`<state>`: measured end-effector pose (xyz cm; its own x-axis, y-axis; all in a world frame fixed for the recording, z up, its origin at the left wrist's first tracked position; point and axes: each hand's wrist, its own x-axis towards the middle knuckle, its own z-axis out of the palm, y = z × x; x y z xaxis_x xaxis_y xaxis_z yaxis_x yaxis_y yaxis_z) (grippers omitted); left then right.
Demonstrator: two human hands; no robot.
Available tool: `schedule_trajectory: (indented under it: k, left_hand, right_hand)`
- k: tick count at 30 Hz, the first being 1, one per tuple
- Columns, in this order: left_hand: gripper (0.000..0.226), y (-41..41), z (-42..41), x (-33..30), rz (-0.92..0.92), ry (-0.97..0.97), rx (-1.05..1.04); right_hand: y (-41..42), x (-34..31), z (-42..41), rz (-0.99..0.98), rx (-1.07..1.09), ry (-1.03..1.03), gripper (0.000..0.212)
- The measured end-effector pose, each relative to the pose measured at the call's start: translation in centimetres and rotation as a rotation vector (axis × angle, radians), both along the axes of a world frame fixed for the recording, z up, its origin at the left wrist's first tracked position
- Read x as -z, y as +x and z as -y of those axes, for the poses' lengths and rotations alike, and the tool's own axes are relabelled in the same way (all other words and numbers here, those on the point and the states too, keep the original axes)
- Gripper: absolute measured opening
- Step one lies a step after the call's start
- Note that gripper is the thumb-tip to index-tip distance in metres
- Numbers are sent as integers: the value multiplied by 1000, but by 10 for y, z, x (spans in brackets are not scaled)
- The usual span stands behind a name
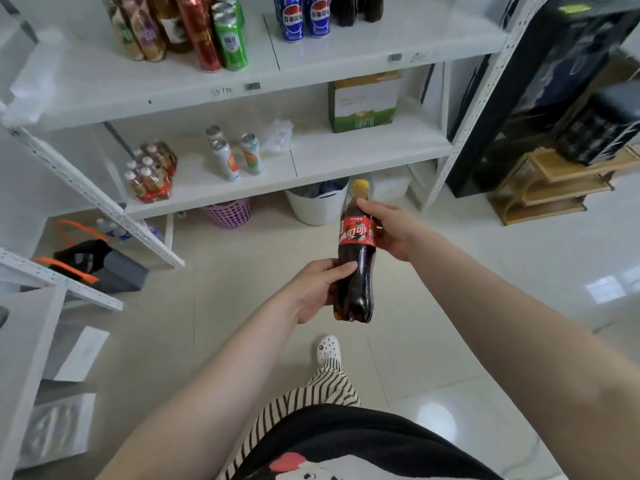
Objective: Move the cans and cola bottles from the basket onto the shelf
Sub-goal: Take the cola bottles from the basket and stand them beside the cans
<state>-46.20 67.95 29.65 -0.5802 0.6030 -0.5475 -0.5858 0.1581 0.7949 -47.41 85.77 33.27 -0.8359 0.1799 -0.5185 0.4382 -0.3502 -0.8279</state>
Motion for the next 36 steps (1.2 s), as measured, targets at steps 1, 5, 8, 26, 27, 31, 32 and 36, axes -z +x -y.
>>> schedule_trajectory:
  k: [1, 5, 8, 26, 27, 31, 32, 36]
  left_hand:
    - [41, -13, -9, 0, 0, 5, 3]
    - [39, -73, -46, 4, -8, 26, 11]
    - [39, -125, -73, 2, -17, 41, 25]
    - [24, -366, -237, -47, -139, 34, -18]
    - [23, -379, -250, -52, -151, 35, -31]
    - [26, -428, -297, -71, -232, 4, -90]
    - [28, -441, -307, -76, -258, -8, -105]
    - [27, -487, -335, -94, -353, -55, -196]
  right_hand:
    - [-13, 0, -9, 2, 5, -3, 33]
    - [-74, 1, -46, 3, 7, -6, 45]
    - [-124, -3, -73, 0, 16, 8, 45]
    - [-370, -52, -235, -116, -55, 3, 24]
    - [-385, -57, -247, -131, -75, 10, 21]
    - [-443, -82, -290, -178, -135, 70, 30]
    - [-457, -89, -298, -191, -162, 83, 33]
    - [-509, -115, -321, -307, -289, 104, 33]
